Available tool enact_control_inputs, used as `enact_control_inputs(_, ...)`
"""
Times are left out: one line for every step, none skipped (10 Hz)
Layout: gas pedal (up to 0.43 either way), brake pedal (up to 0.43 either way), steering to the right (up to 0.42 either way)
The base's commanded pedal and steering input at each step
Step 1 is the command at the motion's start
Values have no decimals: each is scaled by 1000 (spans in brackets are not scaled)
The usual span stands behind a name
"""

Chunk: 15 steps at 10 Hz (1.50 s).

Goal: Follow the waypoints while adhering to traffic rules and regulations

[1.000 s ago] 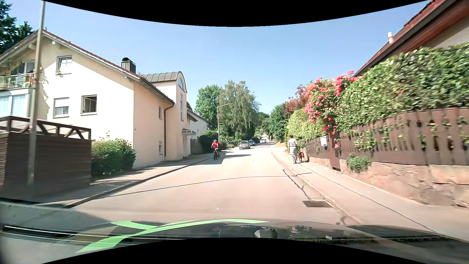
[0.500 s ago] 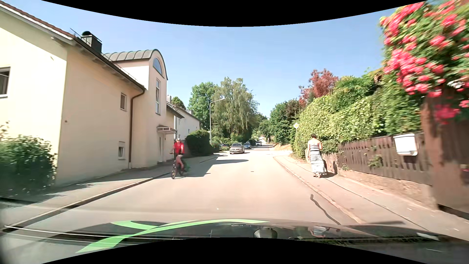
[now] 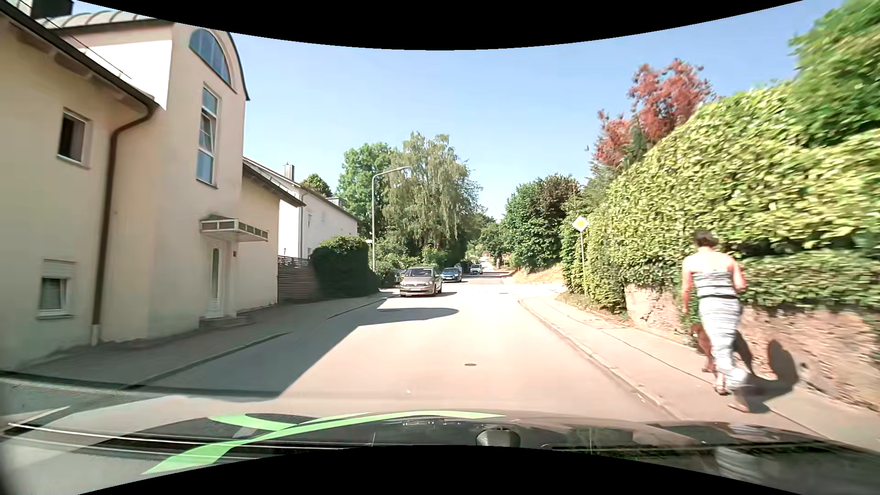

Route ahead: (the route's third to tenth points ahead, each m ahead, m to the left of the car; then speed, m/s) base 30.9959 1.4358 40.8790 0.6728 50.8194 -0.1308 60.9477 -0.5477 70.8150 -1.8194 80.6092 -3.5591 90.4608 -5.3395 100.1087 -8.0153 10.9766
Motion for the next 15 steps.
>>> enact_control_inputs(280, 0, 12)
enact_control_inputs(280, 0, 12)
enact_control_inputs(280, 0, 12)
enact_control_inputs(280, 0, 10)
enact_control_inputs(287, 0, 9)
enact_control_inputs(287, 0, 9)
enact_control_inputs(287, 0, 9)
enact_control_inputs(287, 0, 9)
enact_control_inputs(287, 0, 9)
enact_control_inputs(287, 0, 9)
enact_control_inputs(287, 0, 9)
enact_control_inputs(287, 0, 9)
enact_control_inputs(287, 0, 9)
enact_control_inputs(287, 0, 9)
enact_control_inputs(287, 0, 9)
